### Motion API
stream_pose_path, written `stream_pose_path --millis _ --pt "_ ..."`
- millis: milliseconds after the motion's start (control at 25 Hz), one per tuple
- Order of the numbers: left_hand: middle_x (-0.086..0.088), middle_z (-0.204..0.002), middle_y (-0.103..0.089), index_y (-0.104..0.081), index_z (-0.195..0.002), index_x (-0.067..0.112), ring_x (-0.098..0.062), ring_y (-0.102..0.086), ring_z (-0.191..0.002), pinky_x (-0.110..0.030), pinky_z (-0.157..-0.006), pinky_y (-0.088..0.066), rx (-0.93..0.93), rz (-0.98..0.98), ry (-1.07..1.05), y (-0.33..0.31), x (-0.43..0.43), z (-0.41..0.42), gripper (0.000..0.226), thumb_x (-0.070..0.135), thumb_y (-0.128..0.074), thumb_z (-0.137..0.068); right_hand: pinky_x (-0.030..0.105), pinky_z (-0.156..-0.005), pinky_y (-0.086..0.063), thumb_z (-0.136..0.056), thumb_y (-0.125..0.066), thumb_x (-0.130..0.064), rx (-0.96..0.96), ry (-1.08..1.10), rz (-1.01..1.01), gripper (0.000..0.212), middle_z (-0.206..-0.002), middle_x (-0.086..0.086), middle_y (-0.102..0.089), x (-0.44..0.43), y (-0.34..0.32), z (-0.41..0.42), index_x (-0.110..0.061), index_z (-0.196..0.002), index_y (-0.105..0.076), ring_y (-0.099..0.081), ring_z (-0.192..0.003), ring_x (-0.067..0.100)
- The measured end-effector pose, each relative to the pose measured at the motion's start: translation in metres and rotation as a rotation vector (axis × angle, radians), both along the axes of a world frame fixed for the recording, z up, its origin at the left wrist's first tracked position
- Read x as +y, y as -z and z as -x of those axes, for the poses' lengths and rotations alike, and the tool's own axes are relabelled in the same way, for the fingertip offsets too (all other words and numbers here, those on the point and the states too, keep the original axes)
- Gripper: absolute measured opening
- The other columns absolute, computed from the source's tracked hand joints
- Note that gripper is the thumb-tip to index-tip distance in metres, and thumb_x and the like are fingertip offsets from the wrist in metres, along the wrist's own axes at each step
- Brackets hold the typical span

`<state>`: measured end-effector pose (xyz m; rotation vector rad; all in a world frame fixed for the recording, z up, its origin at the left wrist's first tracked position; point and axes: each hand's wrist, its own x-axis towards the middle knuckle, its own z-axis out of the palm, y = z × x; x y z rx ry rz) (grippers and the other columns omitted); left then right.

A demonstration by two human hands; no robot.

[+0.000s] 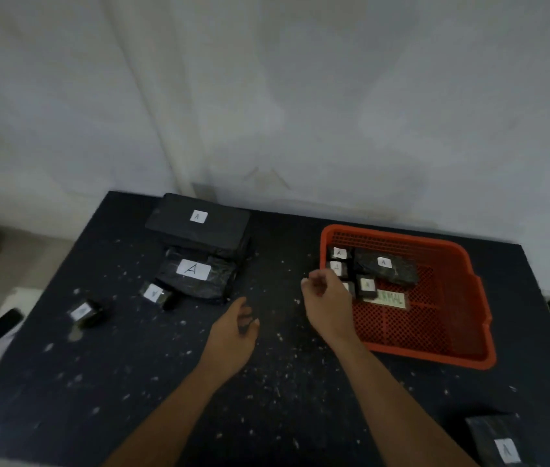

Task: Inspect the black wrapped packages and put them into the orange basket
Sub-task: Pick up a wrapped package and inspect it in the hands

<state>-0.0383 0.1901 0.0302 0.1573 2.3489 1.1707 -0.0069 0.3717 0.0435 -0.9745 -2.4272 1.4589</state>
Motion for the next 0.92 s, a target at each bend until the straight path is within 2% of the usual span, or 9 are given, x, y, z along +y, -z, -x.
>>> stream_pose_path --millis 120,200,280,400,560,720,840,920 --pt "-0.003 -0.133 -0.057 -0.036 -0.144 0.015 -0.013 -0.06 -0.108 -0.026 -0.087 -0.052 0.006 0.015 -0.079 0.004 -0.048 0.017 0.055 0.02 -0.057 -0.094 0.021 -0.081 -0.048 -0.094 -0.064 -0.024 -0.029 -0.099 0.015 0.016 -0.098 -0.003 -0.064 -0.048 0.001 0.026 -0.016 -0.108 -0.063 -0.06 -0.09 0.01" --pt "-0.005 -0.133 -0.058 -0.039 -0.142 0.015 -0.017 -0.059 -0.113 -0.028 -0.096 -0.049 -0.001 0.044 -0.146 0.008 -0.082 0.031 0.053 0.021 -0.057 -0.093 0.015 -0.075 -0.047 -0.094 -0.065 -0.023 -0.054 -0.168 0.044 0.015 -0.095 -0.005 -0.062 -0.083 0.005 0.045 -0.017 -0.107 -0.062 -0.059 -0.087 0.008" --pt "-0.005 -0.135 -0.056 -0.041 -0.141 0.013 -0.018 -0.057 -0.118 -0.026 -0.098 -0.045 -0.031 0.053 -0.202 0.012 -0.114 0.047 0.051 0.02 -0.057 -0.093 0.011 -0.072 -0.046 -0.094 -0.065 -0.024 -0.103 -0.24 0.081 0.017 -0.097 -0.006 -0.062 -0.117 0.013 0.064 -0.019 -0.109 -0.061 -0.059 -0.088 0.008" --pt "-0.005 -0.137 -0.056 -0.043 -0.139 0.013 -0.018 -0.055 -0.121 -0.02 -0.094 -0.039 -0.053 0.068 -0.253 0.022 -0.156 0.071 0.047 0.015 -0.057 -0.094 0.022 -0.085 -0.05 -0.093 -0.066 -0.025 -0.178 -0.343 0.13 0.031 -0.113 -0.003 -0.062 -0.165 0.028 0.092 -0.018 -0.122 -0.058 -0.06 -0.097 0.011" --pt "-0.005 -0.137 -0.056 -0.043 -0.139 0.013 -0.019 -0.056 -0.119 -0.019 -0.086 -0.04 -0.091 0.091 -0.311 0.036 -0.19 0.097 0.047 0.017 -0.056 -0.094 0.023 -0.089 -0.047 -0.09 -0.068 -0.023 -0.239 -0.458 0.109 0.051 -0.135 0.0 -0.052 -0.213 0.052 0.118 -0.02 -0.138 -0.051 -0.058 -0.109 0.015" --pt "-0.005 -0.134 -0.056 -0.043 -0.138 0.012 -0.01 -0.054 -0.107 -0.019 -0.089 -0.039 -0.136 0.08 -0.311 0.051 -0.204 0.119 0.047 0.014 -0.056 -0.094 0.033 -0.109 -0.04 -0.089 -0.069 -0.027 -0.304 -0.585 -0.101 0.064 -0.146 0.003 -0.043 -0.24 0.076 0.134 -0.02 -0.146 -0.04 -0.043 -0.133 0.021" --pt "-0.005 -0.13 -0.059 -0.047 -0.135 0.01 -0.007 -0.053 -0.103 -0.018 -0.089 -0.039 -0.149 0.072 -0.284 0.06 -0.205 0.129 0.043 0.013 -0.057 -0.093 0.041 -0.11 -0.04 -0.089 -0.067 -0.034 -0.408 -0.611 -0.211 0.072 -0.148 0.005 -0.038 -0.251 0.084 0.144 -0.021 -0.15 -0.03 -0.036 -0.137 0.024" --pt "-0.003 -0.123 -0.062 -0.051 -0.132 0.01 -0.011 -0.058 -0.107 -0.019 -0.088 -0.04 -0.158 0.075 -0.257 0.064 -0.204 0.133 0.039 0.015 -0.056 -0.094 0.042 -0.11 -0.041 -0.089 -0.066 -0.037 -0.448 -0.639 -0.139 0.074 -0.146 0.006 -0.04 -0.257 0.09 0.147 -0.021 -0.151 -0.03 -0.039 -0.136 0.025"
